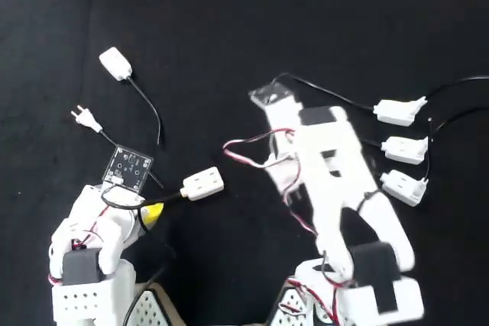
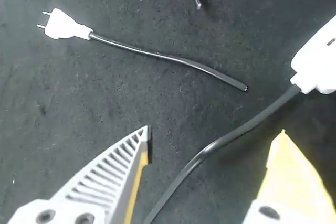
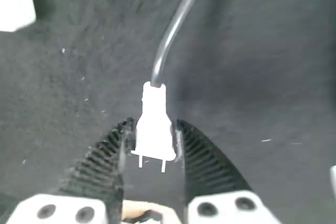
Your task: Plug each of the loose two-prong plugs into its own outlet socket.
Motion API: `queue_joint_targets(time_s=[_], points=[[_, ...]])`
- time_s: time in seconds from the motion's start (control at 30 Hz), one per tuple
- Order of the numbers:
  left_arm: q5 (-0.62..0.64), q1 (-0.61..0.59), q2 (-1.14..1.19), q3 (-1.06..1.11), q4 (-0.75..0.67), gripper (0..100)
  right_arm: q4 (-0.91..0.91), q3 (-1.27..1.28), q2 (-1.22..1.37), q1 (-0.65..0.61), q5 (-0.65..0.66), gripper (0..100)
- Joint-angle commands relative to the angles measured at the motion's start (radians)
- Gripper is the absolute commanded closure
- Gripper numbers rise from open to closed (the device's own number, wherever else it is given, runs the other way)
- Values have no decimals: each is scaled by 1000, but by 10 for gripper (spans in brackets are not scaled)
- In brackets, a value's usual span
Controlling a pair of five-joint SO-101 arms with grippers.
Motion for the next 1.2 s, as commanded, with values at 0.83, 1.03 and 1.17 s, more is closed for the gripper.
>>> queue_joint_targets(time_s=[0.83, 1.03, 1.17], points=[[-11, -10, -6, -2, 5, 646, -152, 107, 21, -81, 140, 837], [-11, -10, -6, -2, 5, 646, -143, 79, 24, -55, 140, 836], [-11, -10, -6, -2, 5, 646, -167, 127, 27, -57, 141, 836]])
